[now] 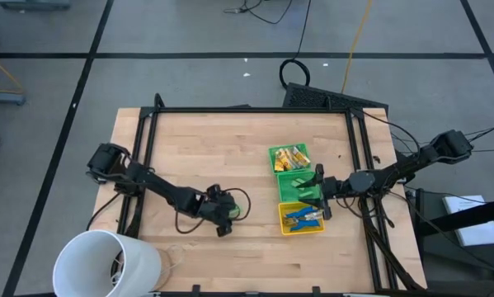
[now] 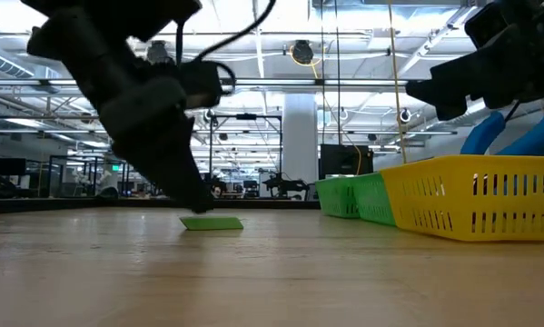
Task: Pick & Place School Supplies
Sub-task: Put the green eraser into the bottom green bin
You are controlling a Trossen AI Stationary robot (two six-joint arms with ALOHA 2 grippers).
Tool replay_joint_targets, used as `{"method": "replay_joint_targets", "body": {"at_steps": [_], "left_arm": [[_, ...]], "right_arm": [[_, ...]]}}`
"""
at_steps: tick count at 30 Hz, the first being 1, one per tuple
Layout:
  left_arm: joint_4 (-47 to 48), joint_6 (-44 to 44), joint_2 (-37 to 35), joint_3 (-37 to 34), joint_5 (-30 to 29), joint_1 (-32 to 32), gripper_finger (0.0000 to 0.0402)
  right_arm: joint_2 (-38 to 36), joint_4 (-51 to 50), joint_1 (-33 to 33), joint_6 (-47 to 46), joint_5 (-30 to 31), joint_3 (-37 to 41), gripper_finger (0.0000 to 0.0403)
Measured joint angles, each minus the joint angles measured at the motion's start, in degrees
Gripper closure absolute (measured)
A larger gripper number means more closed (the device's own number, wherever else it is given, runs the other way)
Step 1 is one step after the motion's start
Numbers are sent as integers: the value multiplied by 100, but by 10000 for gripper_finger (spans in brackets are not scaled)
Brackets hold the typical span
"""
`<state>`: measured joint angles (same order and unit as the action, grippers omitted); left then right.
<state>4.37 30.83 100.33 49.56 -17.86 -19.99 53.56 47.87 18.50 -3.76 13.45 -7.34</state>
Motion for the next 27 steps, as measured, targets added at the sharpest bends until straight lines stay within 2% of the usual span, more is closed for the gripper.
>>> {"method": "replay_joint_targets", "body": {"at_steps": [7,15,18,27], "left_arm": [[113,388,350,17,5,-13,92],[139,-3,532,13,-171,-10,97],[105,-56,536,15,-148,-2,125],[181,108,543,5,-133,11,258]], "right_arm": [[0,-8,0,-1,0,1,201],[0,-10,0,-1,2,1,202],[0,-12,0,-2,2,1,202],[0,-13,0,-5,2,1,202]]}}
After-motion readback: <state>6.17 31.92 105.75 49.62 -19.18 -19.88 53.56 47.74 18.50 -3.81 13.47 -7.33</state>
